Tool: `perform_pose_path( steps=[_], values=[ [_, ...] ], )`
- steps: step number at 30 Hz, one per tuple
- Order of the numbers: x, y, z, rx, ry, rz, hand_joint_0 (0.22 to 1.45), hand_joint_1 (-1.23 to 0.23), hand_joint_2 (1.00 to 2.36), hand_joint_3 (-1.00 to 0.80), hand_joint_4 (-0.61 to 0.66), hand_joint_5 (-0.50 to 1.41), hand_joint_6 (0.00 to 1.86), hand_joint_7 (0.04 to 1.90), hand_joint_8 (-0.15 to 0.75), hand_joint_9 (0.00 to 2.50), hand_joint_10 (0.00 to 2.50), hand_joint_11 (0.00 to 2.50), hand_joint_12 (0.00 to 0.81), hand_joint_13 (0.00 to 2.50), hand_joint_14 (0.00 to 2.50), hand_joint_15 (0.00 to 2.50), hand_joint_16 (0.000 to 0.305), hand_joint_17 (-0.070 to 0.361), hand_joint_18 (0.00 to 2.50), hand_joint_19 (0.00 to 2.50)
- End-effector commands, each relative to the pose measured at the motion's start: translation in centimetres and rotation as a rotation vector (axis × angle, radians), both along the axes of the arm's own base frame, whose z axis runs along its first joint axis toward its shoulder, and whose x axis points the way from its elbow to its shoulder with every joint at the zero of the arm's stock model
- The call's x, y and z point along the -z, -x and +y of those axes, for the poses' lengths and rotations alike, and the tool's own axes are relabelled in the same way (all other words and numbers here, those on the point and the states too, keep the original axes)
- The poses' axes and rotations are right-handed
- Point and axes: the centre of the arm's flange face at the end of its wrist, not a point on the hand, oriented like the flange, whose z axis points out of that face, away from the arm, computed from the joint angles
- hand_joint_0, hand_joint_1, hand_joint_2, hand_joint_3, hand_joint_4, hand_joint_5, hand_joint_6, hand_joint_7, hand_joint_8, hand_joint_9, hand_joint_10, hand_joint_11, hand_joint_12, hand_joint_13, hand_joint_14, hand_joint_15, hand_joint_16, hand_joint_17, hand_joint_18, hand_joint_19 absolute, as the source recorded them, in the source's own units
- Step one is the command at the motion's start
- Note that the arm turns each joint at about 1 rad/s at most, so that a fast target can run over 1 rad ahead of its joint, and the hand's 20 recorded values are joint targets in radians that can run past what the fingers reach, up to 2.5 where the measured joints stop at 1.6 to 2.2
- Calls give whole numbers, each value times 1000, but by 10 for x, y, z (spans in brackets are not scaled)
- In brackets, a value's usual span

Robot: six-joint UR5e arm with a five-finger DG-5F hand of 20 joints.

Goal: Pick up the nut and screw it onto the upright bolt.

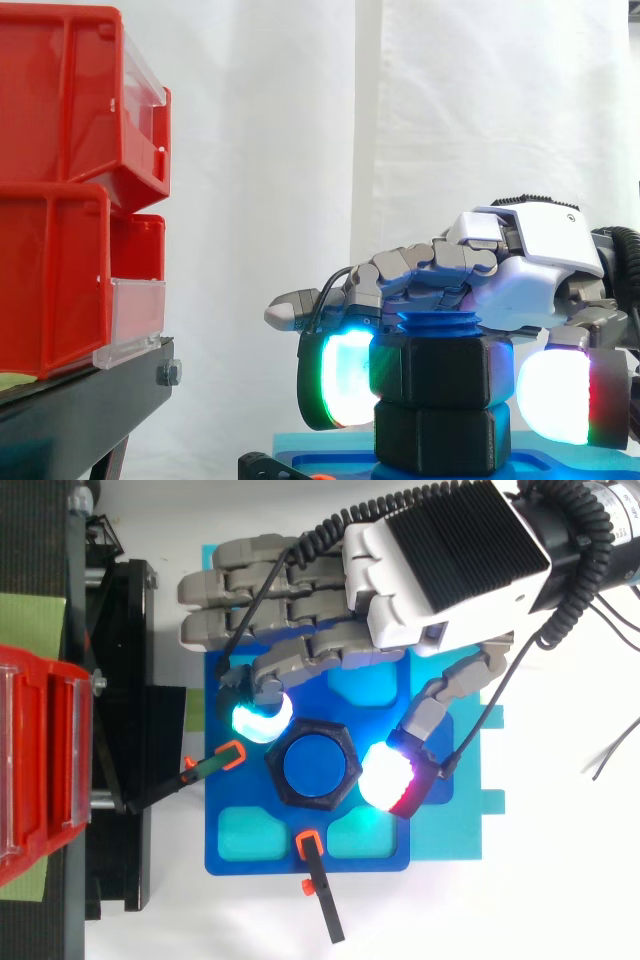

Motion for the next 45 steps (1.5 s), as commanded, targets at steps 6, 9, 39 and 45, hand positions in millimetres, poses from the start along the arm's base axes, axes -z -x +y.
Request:
perform_pose_path(
  steps=[6,9,39,45],
  values=[
    [0,0,0,2,-1,4,396,-690,1000,-500,221,-224,502,1025,242,0,0,0,364,0,0,0,50,112,0,0],
    [1,1,0,2,-1,7,397,-690,1000,-500,224,-224,502,1020,242,0,0,0,364,0,0,0,50,112,0,0],
    [1,1,0,2,-1,7,352,-629,1000,-500,161,-269,502,808,239,0,0,0,381,0,0,0,55,125,0,0],
    [2,0,0,2,-1,9,344,-638,1000,-500,68,-300,501,616,220,0,0,0,375,0,0,0,57,129,0,0]
  ],
)
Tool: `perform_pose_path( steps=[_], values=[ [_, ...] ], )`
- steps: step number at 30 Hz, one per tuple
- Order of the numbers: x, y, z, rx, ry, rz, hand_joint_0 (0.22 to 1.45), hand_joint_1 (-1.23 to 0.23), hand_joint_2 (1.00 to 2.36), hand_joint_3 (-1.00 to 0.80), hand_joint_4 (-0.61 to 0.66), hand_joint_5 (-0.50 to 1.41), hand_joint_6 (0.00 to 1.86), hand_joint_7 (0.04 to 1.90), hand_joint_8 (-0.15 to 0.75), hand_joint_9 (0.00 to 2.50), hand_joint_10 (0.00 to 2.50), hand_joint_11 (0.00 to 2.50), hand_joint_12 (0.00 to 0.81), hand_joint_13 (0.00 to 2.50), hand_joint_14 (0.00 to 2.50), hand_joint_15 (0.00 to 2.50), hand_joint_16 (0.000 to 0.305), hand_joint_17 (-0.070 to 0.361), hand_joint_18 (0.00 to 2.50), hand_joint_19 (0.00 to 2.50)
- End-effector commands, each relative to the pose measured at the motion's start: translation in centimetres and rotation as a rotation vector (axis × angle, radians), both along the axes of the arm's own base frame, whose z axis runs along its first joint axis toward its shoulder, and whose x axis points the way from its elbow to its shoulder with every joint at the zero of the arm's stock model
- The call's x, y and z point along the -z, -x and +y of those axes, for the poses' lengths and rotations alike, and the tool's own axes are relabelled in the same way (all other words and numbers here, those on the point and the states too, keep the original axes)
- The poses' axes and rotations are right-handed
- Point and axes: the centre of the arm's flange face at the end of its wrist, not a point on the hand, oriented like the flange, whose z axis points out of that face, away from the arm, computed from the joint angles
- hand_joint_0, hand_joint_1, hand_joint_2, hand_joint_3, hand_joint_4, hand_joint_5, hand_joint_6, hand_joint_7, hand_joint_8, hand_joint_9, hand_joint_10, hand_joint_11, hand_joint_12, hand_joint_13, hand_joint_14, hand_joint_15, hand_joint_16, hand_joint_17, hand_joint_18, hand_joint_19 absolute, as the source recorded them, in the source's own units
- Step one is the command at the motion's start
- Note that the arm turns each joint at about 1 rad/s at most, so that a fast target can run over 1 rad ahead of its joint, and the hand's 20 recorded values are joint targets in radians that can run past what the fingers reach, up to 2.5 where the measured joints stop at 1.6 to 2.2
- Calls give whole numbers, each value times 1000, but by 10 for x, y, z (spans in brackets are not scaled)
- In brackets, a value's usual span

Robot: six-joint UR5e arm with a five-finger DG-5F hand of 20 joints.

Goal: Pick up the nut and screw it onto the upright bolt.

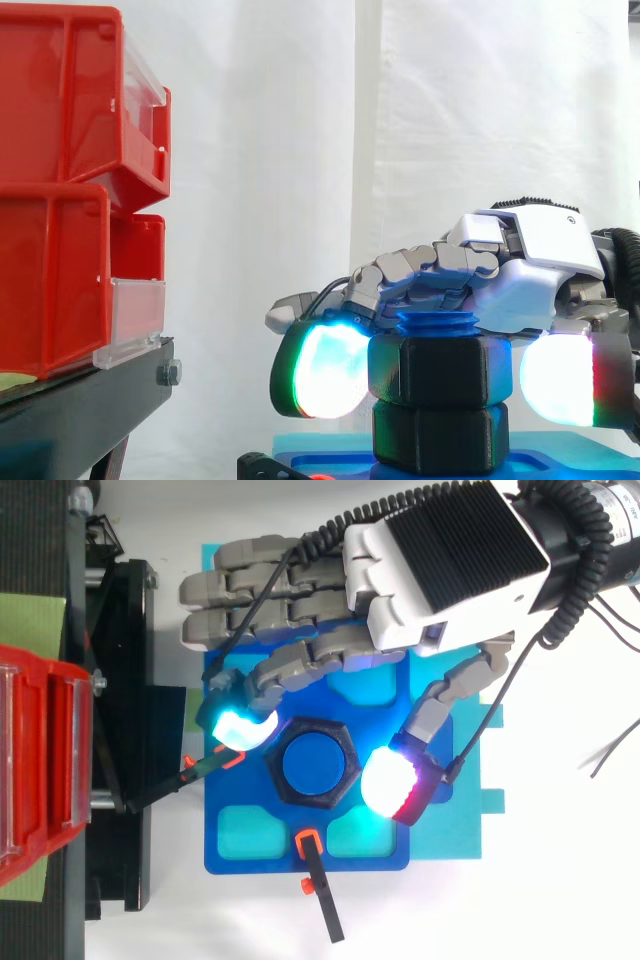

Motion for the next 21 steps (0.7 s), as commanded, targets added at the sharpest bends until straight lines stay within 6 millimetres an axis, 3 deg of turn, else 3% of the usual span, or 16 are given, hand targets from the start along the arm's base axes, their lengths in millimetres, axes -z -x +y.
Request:
perform_pose_path(
  steps=[1,21],
  values=[
    [0,0,0,0,0,0,344,-637,1000,-500,56,-300,501,610,217,0,0,0,374,0,0,0,57,129,0,0],
    [1,1,0,-3,-3,10,341,-670,1000,-500,-24,-300,500,565,207,0,0,0,363,0,0,0,57,128,0,0]
  ],
)
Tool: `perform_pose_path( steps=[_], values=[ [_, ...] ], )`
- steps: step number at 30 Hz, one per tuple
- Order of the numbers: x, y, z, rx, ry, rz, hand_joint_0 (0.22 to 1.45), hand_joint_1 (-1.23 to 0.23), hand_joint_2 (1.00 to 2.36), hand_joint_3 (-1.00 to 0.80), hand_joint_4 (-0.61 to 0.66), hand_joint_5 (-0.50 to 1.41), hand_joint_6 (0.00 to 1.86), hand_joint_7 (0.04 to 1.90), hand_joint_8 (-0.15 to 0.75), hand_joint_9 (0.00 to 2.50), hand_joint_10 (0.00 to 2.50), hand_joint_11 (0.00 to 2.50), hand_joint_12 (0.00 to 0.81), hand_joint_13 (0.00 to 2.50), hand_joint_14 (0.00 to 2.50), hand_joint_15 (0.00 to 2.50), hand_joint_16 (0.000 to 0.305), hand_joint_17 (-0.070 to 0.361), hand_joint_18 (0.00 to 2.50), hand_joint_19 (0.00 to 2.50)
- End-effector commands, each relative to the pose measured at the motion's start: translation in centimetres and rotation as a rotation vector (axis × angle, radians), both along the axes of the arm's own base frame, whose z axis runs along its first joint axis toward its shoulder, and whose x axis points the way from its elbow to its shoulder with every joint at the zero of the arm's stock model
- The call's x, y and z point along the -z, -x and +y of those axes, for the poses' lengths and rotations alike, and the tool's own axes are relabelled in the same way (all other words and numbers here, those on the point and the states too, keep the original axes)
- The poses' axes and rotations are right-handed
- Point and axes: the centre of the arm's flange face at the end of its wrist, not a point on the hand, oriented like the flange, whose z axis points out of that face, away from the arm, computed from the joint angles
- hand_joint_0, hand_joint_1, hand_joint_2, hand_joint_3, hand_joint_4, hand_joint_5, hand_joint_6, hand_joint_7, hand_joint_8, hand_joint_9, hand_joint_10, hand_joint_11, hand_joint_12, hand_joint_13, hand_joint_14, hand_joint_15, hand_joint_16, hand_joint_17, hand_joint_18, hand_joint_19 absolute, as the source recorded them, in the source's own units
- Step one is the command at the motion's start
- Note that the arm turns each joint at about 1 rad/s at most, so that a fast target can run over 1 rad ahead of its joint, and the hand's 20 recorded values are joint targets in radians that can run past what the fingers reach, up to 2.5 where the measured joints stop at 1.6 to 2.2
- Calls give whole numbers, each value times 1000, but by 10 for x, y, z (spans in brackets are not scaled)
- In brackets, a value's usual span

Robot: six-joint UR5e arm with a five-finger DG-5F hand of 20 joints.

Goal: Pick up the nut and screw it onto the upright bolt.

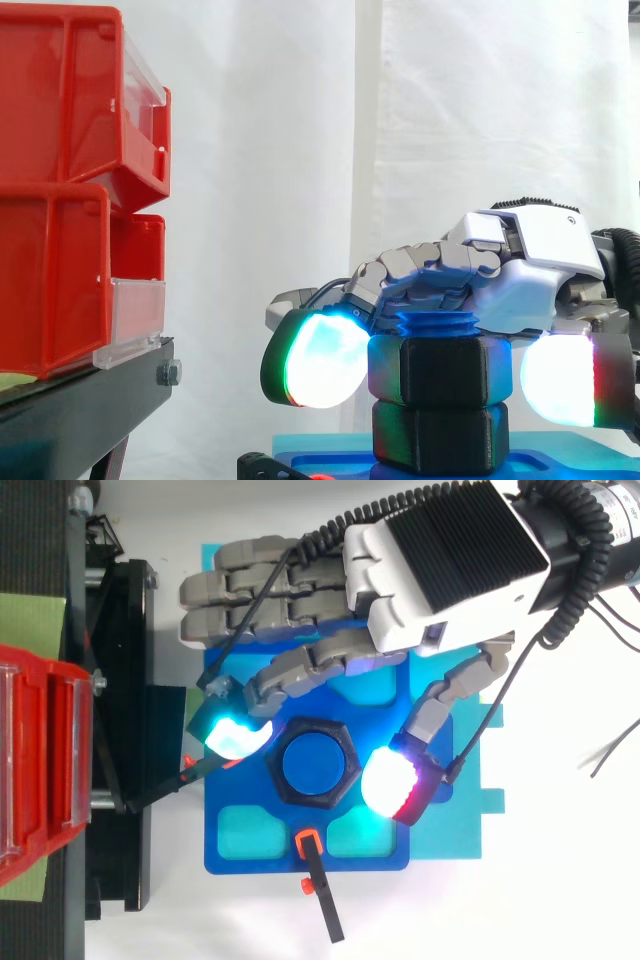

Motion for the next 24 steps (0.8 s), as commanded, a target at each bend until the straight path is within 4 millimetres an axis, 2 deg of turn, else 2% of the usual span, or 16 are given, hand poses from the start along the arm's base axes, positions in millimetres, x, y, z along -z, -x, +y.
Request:
perform_pose_path(
  steps=[1,8,9,10,13,15,16,20,24],
  values=[
    [1,1,0,-1,-1,9,343,-678,1000,-500,-26,-300,500,565,204,0,0,0,362,0,0,0,57,128,0,0],
    [-2,0,0,-1,1,8,345,-673,1000,-500,-27,-300,500,560,206,0,0,0,361,0,0,0,57,128,0,0],
    [-12,-2,-1,3,3,-7,345,-675,1000,-500,-27,-300,500,561,206,0,0,0,361,0,0,0,57,128,0,0],
    [-12,-2,-1,3,3,-7,345,-674,1000,-500,-24,-300,500,559,203,0,0,0,361,0,0,0,57,128,0,0],
    [-34,-1,0,1,11,-32,347,-686,1000,-500,-27,-300,500,562,203,0,0,0,358,0,0,0,57,127,0,0],
    [-40,1,0,1,20,-39,346,-692,1000,-500,-26,-300,500,561,203,0,0,0,358,0,0,0,56,127,0,0],
    [-51,2,0,3,35,-57,345,-702,1000,-500,-26,-300,500,561,203,0,0,0,359,0,0,0,56,127,0,0],
    [-61,3,0,8,45,-77,344,-709,1000,-500,-22,-300,500,566,203,0,0,0,360,0,0,0,57,128,0,0],
    [-64,3,-2,12,40,-79,349,-696,1000,-500,-18,-300,500,571,204,0,0,0,359,0,0,0,56,127,0,0]
  ],
)
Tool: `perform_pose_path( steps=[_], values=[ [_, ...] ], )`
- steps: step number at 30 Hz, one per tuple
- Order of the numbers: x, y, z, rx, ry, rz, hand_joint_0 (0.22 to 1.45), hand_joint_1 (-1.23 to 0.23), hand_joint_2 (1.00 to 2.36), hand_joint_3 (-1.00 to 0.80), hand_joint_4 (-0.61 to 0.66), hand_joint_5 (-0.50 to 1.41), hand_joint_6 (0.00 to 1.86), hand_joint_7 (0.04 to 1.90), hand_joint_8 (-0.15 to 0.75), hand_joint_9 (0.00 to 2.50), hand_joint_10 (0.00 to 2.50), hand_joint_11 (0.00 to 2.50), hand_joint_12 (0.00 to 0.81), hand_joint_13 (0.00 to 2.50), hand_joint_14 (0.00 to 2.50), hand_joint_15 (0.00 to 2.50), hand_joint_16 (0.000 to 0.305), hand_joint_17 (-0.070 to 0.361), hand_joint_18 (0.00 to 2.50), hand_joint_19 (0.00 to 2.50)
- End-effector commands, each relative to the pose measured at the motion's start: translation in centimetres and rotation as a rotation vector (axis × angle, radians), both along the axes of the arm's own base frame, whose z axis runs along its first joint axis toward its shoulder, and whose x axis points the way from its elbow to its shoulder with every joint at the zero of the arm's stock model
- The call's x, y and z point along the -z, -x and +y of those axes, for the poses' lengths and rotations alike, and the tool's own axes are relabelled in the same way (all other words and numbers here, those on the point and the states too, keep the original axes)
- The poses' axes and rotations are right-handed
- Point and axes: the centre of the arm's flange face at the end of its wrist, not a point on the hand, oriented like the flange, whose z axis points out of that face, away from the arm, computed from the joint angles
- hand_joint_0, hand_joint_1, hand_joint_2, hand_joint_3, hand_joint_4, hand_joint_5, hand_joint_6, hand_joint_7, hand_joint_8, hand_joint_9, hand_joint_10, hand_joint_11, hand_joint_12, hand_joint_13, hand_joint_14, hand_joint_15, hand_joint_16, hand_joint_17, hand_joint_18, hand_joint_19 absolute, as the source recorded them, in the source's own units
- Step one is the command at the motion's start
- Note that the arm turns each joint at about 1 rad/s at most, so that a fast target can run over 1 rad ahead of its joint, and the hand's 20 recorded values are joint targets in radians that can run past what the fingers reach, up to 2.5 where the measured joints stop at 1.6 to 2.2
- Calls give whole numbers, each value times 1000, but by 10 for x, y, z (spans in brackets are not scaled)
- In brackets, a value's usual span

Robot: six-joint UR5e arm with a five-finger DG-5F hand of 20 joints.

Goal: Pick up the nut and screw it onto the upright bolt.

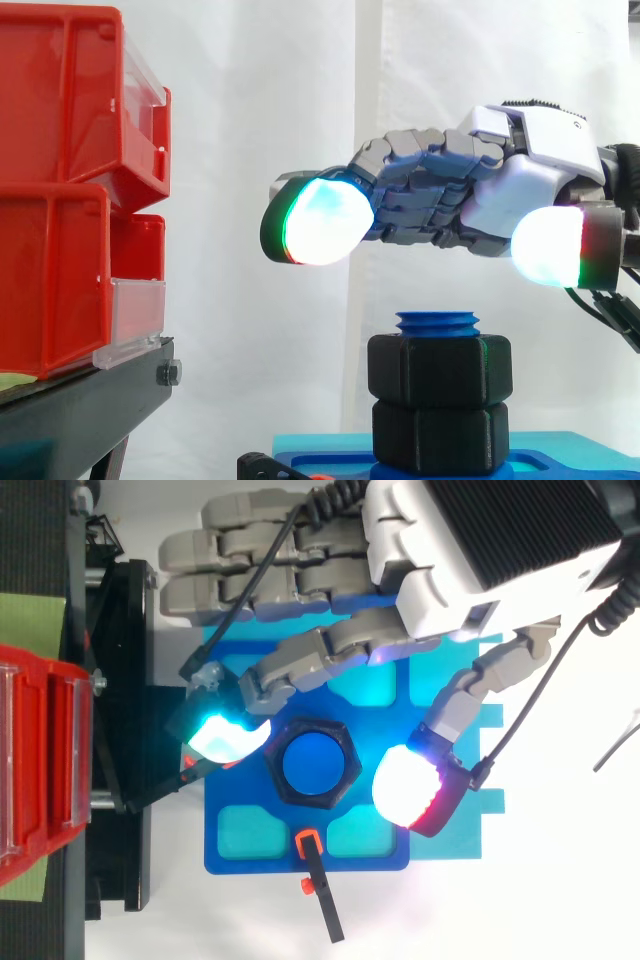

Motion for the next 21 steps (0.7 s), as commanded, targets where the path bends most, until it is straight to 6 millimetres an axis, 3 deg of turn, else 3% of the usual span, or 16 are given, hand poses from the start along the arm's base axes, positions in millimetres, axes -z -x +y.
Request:
perform_pose_path(
  steps=[1,5,7,9,11,12,14,16,21],
  values=[
    [-5,0,-1,1,-5,-5,349,-696,1000,-500,-16,-300,500,574,203,0,0,0,359,0,0,0,56,127,0,0],
    [-11,4,-1,1,-22,18,355,-684,1000,-500,-10,-300,500,578,204,0,0,0,359,0,0,0,56,125,0,0],
    [-22,13,-1,16,-34,69,356,-682,1000,-500,-7,-300,501,574,205,0,0,0,360,0,0,0,56,126,0,0],
    [-47,30,-2,77,-48,148,357,-679,1000,-500,-4,-300,501,575,208,0,0,0,361,0,0,0,56,125,0,0],
    [-51,33,-3,91,-51,163,360,-677,1000,-500,-1,-300,501,574,206,0,0,0,360,0,0,0,56,125,0,0],
    [-67,48,-6,138,-60,227,360,-678,1000,-500,0,-300,500,575,206,0,0,0,361,0,0,0,55,125,0,0],
    [-70,51,-6,149,-63,246,362,-677,1000,-500,2,-300,500,576,206,0,0,0,361,0,0,0,55,124,0,0],
    [-86,81,1,172,-75,378,367,-675,1000,-500,5,-300,501,579,204,0,0,0,360,0,0,0,55,123,0,0],
    [-100,109,9,228,-106,393,370,-666,1000,-500,11,-300,501,580,203,0,0,0,359,0,0,0,55,123,0,0]
  ],
)
